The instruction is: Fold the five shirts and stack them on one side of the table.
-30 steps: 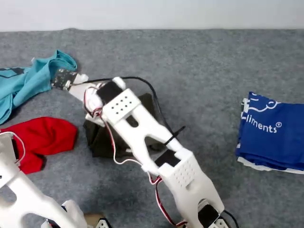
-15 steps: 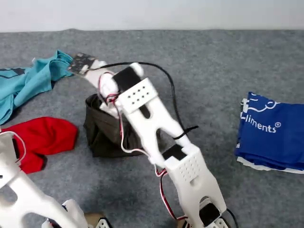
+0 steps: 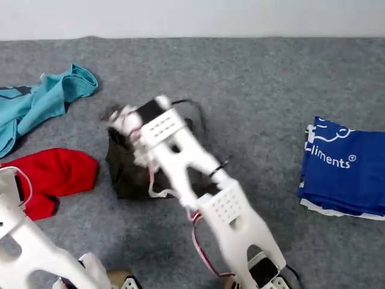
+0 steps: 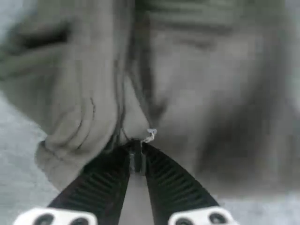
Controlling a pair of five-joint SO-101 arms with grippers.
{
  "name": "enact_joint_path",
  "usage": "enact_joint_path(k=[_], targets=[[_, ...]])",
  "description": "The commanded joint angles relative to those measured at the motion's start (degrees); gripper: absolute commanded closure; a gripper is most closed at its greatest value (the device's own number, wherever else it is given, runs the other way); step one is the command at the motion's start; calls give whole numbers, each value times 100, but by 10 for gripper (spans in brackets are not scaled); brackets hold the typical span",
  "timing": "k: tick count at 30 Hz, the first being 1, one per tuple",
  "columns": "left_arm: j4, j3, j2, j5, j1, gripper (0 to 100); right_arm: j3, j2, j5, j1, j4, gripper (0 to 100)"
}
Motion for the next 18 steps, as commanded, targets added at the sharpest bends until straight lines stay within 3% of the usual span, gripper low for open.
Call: enact_joint_path(k=[1, 6, 12, 18], targets=[[-114, -356, -158, 70, -316, 992, -237, -171, 44, -857, 154, 989], [-114, -602, -149, 44, -642, 992, -1160, -391, 44, -1147, 207, 989], [-114, -620, -149, 44, -571, 992, -1670, -558, 35, 110, 198, 988], [123, -593, -141, 62, 756, 992, -1688, -514, 44, 1323, 145, 988]])
